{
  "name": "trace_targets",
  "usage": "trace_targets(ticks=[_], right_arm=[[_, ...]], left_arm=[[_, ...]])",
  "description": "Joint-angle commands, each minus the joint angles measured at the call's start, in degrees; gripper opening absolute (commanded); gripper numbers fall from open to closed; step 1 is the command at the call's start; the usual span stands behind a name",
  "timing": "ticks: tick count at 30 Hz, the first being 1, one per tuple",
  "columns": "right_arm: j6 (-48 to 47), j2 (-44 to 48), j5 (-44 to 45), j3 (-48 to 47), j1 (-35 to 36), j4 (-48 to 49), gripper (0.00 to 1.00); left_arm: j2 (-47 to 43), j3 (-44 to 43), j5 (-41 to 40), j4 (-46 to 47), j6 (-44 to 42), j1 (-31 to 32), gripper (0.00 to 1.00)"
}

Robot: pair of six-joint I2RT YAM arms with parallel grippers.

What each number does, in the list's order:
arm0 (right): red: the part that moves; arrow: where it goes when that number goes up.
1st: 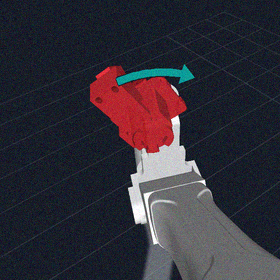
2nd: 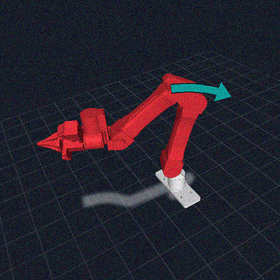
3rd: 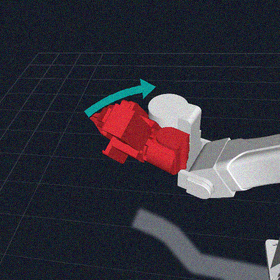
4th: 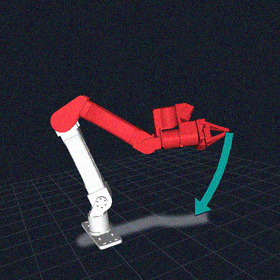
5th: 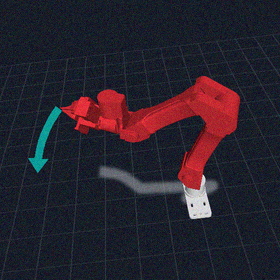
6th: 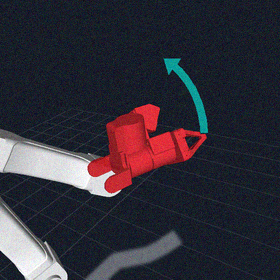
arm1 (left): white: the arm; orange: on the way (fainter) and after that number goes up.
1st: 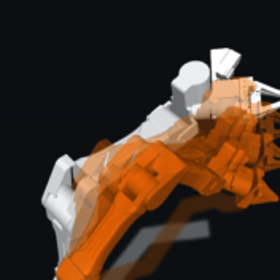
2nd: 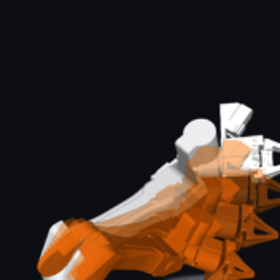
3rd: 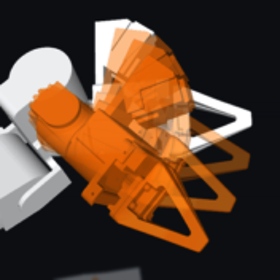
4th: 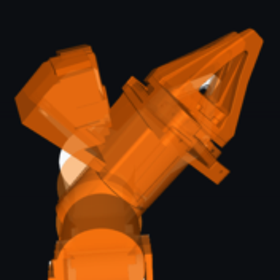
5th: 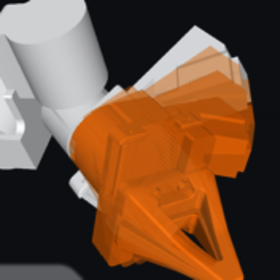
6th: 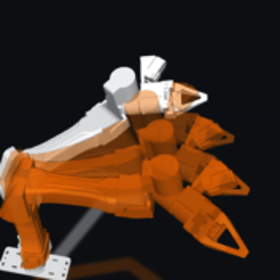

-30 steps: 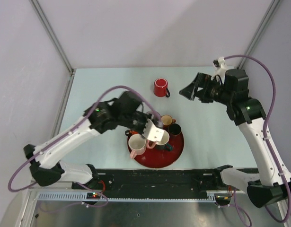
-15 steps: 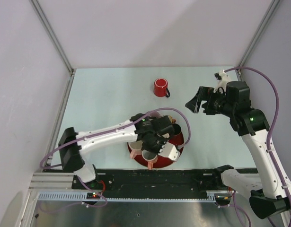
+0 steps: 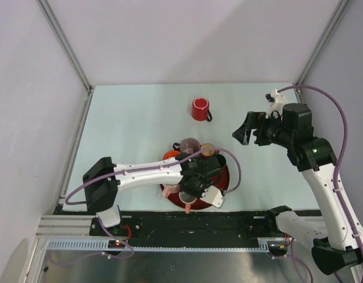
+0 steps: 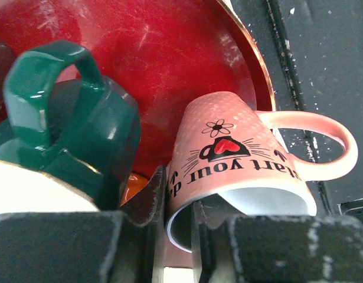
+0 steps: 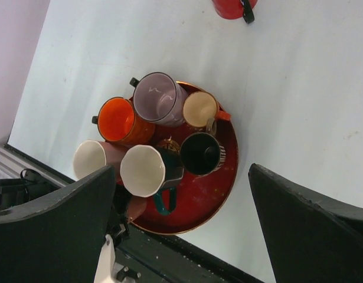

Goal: Turn the mug right side up

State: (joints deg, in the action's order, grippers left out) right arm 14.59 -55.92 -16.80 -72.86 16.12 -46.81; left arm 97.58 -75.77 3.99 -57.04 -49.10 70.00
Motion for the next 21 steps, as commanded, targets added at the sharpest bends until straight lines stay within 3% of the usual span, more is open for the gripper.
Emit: trace_targets(ticks=[1, 5, 7, 11, 13, 21], right_arm=[[-1.3, 1.7, 0.0, 0.6, 0.0, 0.2, 0.99], [-0.7, 2.4, -0.6, 1.8, -0.1, -0.1, 1.0], [-0.4, 2.9, -0.7, 2.5, -0.1, -0.3, 0.99], [0.3, 4.1, 0.2, 3.6, -0.1, -0.2, 0.99], [0.7, 4.4, 0.2, 3.8, -0.1, -0.1, 0.99], [1.7, 4.1, -0.4, 3.9, 0.0, 0.6, 0.99]], left_arm=[[-0.5, 2.4, -1.3, 3.2, -3.3, 0.1, 0.0], [-0.2, 3.5, -1.6, 5.0, -4.3, 0.1, 0.0], [-0.4, 3.4, -1.3, 5.6, -4.4, 0.1, 0.06], [-1.5, 4.3, -0.7, 6.2, -5.6, 0.1, 0.44], [-2.4, 5.1, -0.8, 6.2, -6.8, 0.0, 0.54], [-8.6, 3.3, -3.2, 5.8, -7.6, 0.1, 0.6]])
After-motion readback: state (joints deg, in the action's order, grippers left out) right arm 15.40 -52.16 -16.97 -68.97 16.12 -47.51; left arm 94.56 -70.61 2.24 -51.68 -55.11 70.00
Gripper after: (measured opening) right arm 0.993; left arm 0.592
